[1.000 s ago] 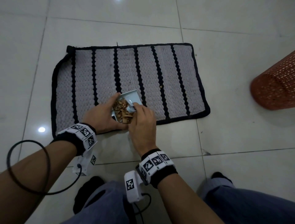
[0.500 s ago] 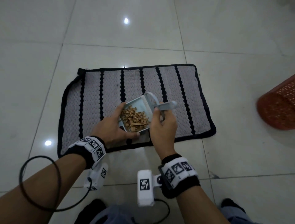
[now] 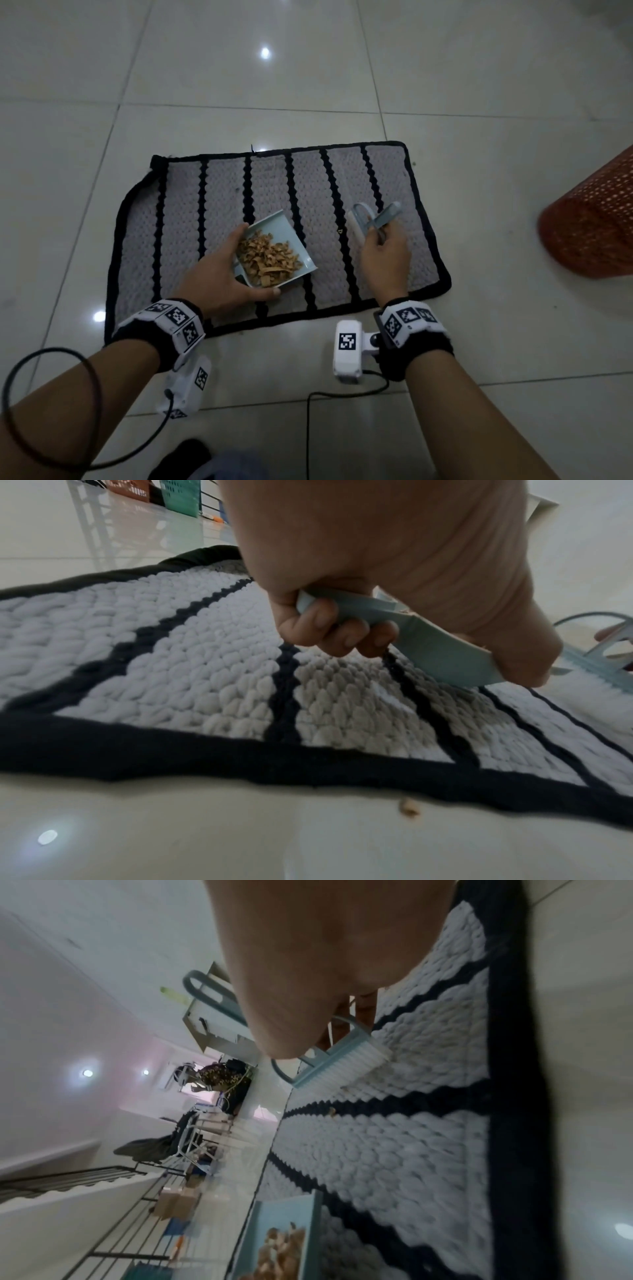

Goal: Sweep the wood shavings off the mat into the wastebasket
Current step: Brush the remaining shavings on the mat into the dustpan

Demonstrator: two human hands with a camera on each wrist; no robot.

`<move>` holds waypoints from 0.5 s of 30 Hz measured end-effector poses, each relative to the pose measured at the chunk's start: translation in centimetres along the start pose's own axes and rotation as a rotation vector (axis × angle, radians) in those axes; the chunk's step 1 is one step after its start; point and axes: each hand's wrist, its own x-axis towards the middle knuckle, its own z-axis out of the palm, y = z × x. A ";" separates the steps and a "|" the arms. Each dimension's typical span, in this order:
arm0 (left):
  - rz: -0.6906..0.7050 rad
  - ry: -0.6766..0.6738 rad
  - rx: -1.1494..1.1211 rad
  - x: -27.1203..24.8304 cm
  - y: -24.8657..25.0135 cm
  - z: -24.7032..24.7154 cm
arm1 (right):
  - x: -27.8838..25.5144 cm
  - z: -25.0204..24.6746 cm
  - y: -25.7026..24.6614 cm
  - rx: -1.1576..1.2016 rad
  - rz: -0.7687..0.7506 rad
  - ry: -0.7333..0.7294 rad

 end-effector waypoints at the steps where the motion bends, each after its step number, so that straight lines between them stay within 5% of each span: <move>1: -0.007 -0.004 0.020 -0.2 -0.1 -0.1 | -0.4 0.3 0.5 -0.032 -0.025 -0.013; 10: 0.017 -0.117 0.210 -0.3 1.4 0.4 | -1.7 1.2 1.3 -0.169 -0.104 0.097; 15: 0.059 -0.144 0.342 1.7 3.5 1.7 | -1.4 0.5 0.9 -0.206 -0.113 0.041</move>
